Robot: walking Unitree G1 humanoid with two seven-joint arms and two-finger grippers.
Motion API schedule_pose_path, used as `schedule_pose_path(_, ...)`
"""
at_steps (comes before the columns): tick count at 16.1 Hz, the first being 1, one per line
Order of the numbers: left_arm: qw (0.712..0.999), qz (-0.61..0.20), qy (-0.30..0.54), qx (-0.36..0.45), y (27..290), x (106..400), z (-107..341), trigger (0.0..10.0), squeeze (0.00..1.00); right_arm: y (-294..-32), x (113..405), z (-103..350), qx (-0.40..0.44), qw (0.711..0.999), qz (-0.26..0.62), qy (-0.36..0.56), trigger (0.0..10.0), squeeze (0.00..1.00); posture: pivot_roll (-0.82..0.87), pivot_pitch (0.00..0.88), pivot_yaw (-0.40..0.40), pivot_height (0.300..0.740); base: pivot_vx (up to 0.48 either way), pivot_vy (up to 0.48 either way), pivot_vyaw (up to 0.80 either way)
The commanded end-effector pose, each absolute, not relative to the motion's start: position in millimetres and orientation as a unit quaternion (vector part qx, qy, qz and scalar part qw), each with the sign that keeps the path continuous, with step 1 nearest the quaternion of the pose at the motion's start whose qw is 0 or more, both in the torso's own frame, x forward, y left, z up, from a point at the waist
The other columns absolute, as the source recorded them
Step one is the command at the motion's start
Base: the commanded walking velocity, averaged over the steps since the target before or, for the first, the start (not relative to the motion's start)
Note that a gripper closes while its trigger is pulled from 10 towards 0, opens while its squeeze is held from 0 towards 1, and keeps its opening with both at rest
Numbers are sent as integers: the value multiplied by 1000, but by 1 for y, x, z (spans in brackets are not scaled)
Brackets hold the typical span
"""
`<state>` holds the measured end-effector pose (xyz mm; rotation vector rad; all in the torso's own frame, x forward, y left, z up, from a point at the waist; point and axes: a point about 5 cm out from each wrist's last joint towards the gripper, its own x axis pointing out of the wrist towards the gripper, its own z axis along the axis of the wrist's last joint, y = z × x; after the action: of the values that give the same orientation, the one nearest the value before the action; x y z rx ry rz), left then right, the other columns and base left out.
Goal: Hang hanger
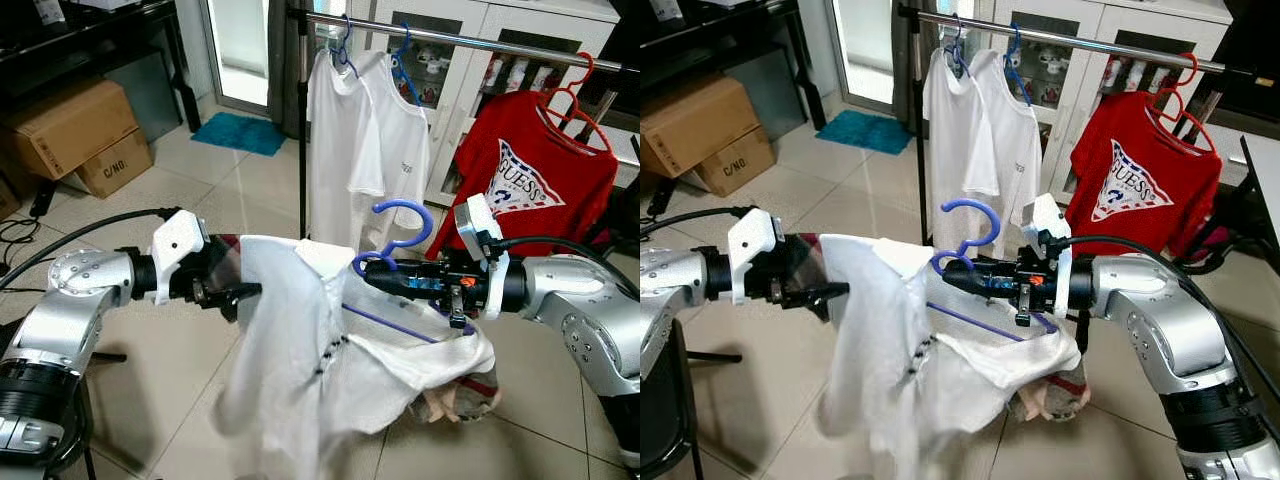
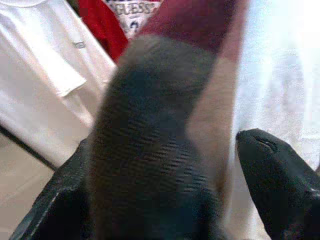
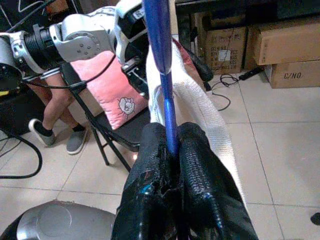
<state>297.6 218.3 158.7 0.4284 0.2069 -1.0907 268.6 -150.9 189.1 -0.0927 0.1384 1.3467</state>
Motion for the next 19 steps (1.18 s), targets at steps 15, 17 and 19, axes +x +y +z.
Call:
schedule_pose_path(15,829,-501,126,215,239,276,158,0,0,-153,272,187,-42,783,617,63,10000,0,-2,0,4,740,0,0,0)
schedule_pose_path(17,833,-492,128,216,240,277,157,0,0,-153,273,186,-42,783,618,64,10000,0,-1,0,4,740,0,0,0)
schedule_pose_path(19,841,-478,127,218,243,279,156,0,0,-152,273,186,-41,782,618,64,10000,0,-1,0,4,740,0,0,0)
